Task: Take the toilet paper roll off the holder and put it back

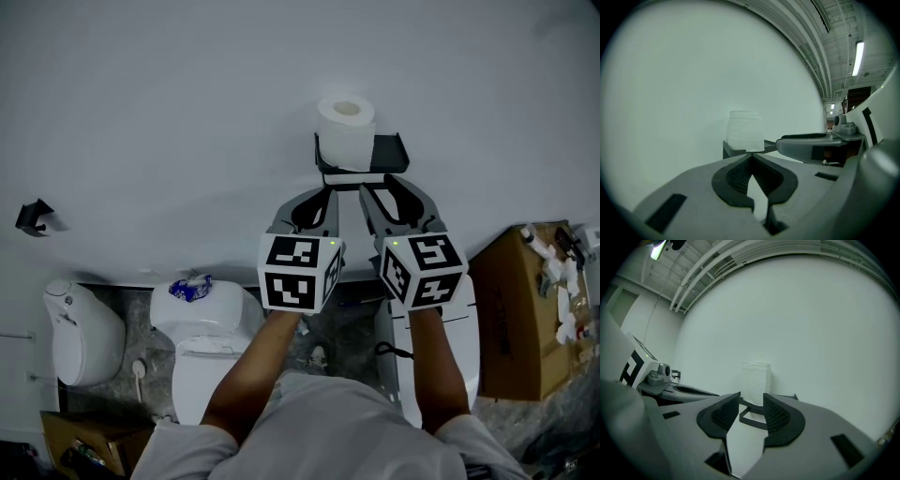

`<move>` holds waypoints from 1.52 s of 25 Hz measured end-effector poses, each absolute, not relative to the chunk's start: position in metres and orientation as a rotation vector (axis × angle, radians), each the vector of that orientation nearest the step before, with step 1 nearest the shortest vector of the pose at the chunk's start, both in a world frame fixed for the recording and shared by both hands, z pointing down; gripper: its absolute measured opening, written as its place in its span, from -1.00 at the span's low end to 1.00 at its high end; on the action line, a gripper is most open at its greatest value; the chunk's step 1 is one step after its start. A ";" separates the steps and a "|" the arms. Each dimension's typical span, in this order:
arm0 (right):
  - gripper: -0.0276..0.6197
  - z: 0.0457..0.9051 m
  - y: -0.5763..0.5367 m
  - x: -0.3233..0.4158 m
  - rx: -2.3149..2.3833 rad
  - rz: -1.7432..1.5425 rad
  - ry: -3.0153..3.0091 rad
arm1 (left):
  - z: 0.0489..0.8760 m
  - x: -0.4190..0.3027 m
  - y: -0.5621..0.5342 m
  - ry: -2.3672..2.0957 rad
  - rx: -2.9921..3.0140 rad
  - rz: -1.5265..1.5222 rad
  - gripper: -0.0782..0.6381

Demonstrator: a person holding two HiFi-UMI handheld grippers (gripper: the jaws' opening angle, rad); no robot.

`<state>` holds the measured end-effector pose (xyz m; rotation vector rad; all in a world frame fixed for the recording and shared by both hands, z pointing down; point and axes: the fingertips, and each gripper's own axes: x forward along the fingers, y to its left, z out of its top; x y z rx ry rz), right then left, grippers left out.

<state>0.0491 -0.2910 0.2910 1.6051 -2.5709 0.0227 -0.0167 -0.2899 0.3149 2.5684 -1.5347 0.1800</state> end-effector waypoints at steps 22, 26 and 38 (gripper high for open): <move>-0.91 0.308 -0.243 0.049 1.526 0.055 -2.596 | 0.318 0.015 -0.248 -1.499 2.602 0.185 -0.77; -0.91 0.308 -0.243 0.050 1.525 0.057 -2.597 | 0.318 0.015 -0.248 -1.495 2.604 0.189 -0.77; -0.91 0.304 -0.243 0.049 1.527 0.044 -2.599 | 0.318 0.015 -0.248 -1.491 2.613 0.194 -0.77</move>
